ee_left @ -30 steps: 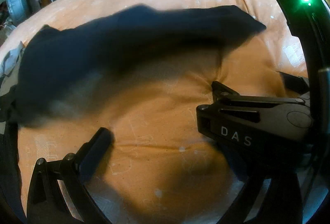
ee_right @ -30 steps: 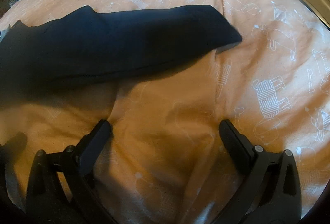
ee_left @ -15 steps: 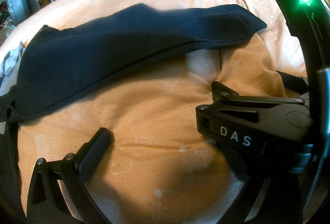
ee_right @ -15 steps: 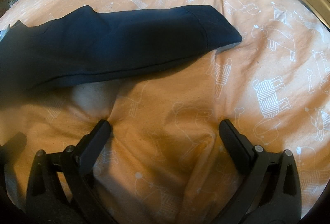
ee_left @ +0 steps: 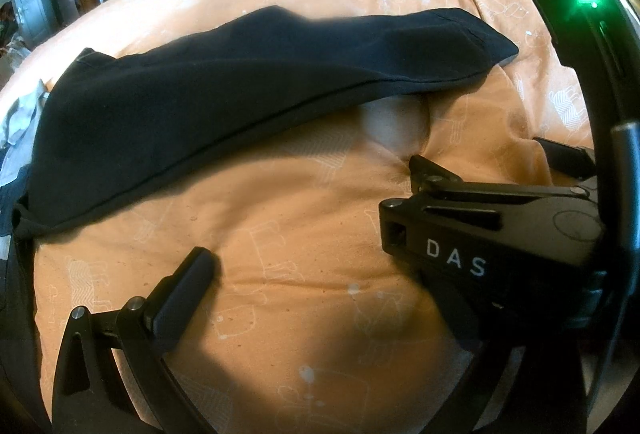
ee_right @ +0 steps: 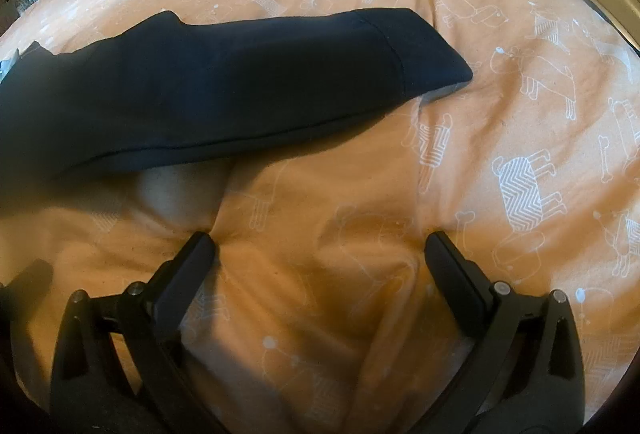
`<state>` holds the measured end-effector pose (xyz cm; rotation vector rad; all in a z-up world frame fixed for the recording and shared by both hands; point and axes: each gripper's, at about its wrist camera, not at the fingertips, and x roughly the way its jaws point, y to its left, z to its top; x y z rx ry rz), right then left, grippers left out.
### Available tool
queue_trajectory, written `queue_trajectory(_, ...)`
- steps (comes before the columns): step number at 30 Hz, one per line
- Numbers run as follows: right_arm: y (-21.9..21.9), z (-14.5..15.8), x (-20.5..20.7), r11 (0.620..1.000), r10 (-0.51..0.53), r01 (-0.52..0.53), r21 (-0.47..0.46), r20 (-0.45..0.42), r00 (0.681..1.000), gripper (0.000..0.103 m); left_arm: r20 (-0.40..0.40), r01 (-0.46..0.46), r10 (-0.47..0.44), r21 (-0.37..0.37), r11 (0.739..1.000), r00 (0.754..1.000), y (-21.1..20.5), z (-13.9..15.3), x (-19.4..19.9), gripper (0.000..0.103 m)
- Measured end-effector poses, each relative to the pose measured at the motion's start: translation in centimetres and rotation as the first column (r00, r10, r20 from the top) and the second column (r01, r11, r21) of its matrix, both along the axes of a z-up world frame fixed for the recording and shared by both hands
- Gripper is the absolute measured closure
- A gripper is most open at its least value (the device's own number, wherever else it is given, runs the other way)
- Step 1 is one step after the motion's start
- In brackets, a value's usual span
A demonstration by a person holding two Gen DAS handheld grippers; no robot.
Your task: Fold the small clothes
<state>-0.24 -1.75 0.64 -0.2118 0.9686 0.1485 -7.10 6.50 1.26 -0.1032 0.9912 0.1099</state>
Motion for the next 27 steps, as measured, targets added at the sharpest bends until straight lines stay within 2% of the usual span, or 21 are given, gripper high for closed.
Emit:
queue_trajectory(4,0.0,0.0,0.2,1.000,-0.004,0.004,-0.005,-0.008,1.000,0.000,-0.003,0.009,-0.008,0.014,1.000,1.000,-0.3,0.0,0.3,0.000)
queue_trajectory(7,-0.3,0.5,0.8,1.000,-0.019,0.020,0.017,-0.071,0.997,0.000,-0.019,0.032,-0.032,0.003,0.999,0.999,-0.1,0.1,0.5,0.000)
queue_trajectory(8,-0.6,1.0,1.4,0.999,0.000,0.007,0.051,-0.131,0.991,0.000,-0.042,0.046,-0.047,-0.012,0.999,0.998,0.1,0.2,0.7,0.000)
queue_trajectory(9,-1.0,1.5,1.6,0.994,0.021,-0.003,0.112,-0.152,0.988,0.000,-0.074,0.068,-0.071,-0.037,0.997,0.995,0.4,0.3,1.0,0.000)
queue_trajectory(10,-1.8,2.5,1.6,0.977,0.039,-0.007,0.214,-0.147,0.988,0.000,-0.127,0.132,-0.143,-0.091,0.987,0.982,1.2,0.7,1.5,0.000)
queue_trajectory(11,-2.2,3.2,1.6,0.963,0.047,-0.008,0.268,-0.138,0.989,0.000,-0.147,0.172,-0.192,-0.135,0.976,0.970,1.7,1.1,1.6,0.000)
queue_trajectory(12,-3.0,4.6,1.3,0.944,0.053,-0.014,0.329,-0.110,0.992,0.000,-0.154,0.209,-0.242,-0.202,0.957,0.958,2.5,1.8,1.5,0.000)
queue_trajectory(13,-3.5,6.0,1.0,0.937,0.051,-0.022,0.348,-0.072,0.996,0.000,-0.139,0.225,-0.270,-0.273,0.935,0.953,3.8,2.9,1.1,0.002)
queue_trajectory(14,-4.0,7.1,0.7,0.931,0.052,-0.035,0.364,-0.038,0.998,0.000,-0.112,0.230,-0.273,-0.294,0.928,0.956,5.0,4.2,0.4,0.002)
queue_trajectory(15,-4.9,9.0,0.1,0.905,0.058,-0.063,0.421,0.025,0.998,0.000,-0.083,0.231,-0.265,-0.290,0.929,0.961,6.0,5.3,-0.2,0.002)
queue_trajectory(16,-6.2,11.2,-0.7,0.858,0.061,-0.111,0.501,0.115,0.992,0.000,-0.026,0.230,-0.248,-0.285,0.931,0.968,7.7,7.2,-1.2,0.002)
queue_trajectory(18,-8.4,15.0,-2.8,0.779,0.031,-0.218,0.588,0.310,0.950,0.000,0.111,0.225,-0.203,-0.265,0.937,0.973,11.5,11.3,-3.3,0.001)
queue_trajectory(19,-9.3,17.1,-4.6,0.748,-0.002,-0.284,0.600,0.429,0.903,0.000,0.238,0.189,-0.137,-0.212,0.959,0.962,14.6,14.4,-5.1,0.000)
queue_trajectory(20,-10.0,18.6,-6.2,0.732,-0.035,-0.333,0.595,0.521,0.853,0.000,0.314,0.169,-0.104,-0.188,0.968,0.944,16.2,15.9,-6.3,0.000)
queue_trajectory(21,-10.7,19.4,-6.9,0.716,-0.066,-0.349,0.605,0.556,0.829,0.000,0.403,0.148,-0.071,-0.163,0.975,0.912,18.2,17.6,-7.9,0.000)
queue_trajectory(22,-12.0,20.2,-8.0,0.680,-0.126,-0.341,0.650,0.561,0.818,0.000,0.511,0.121,-0.040,-0.125,0.985,0.858,21.2,19.0,-9.8,0.000)
queue_trajectory(23,-12.8,20.0,-8.4,0.644,-0.169,-0.312,0.699,0.527,0.833,0.000,0.544,0.106,-0.030,-0.109,0.988,0.839,23.2,19.1,-10.8,0.000)
queue_trajectory(24,-13.2,19.2,-7.6,0.615,-0.179,-0.266,0.742,0.460,0.870,0.000,0.518,0.094,-0.026,-0.105,0.990,0.855,25.7,18.2,-11.1,0.000)
queue_trajectory(25,-14.0,18.1,-6.5,0.575,-0.179,-0.201,0.793,0.361,0.915,0.000,0.463,0.050,0.001,-0.099,0.994,0.886,28.1,16.9,-10.8,0.000)
queue_trajectory(26,-14.7,17.0,-5.2,0.546,-0.188,-0.124,0.829,0.266,0.946,0.000,0.429,0.016,0.024,-0.089,0.996,0.903,29.3,15.9,-10.8,0.000)
queue_trajectory(27,-15.6,16.7,-4.7,0.513,-0.195,-0.072,0.856,0.198,0.961,0.000,0.384,-0.027,0.054,-0.074,0.997,0.922,31.2,14.4,-10.8,0.000)
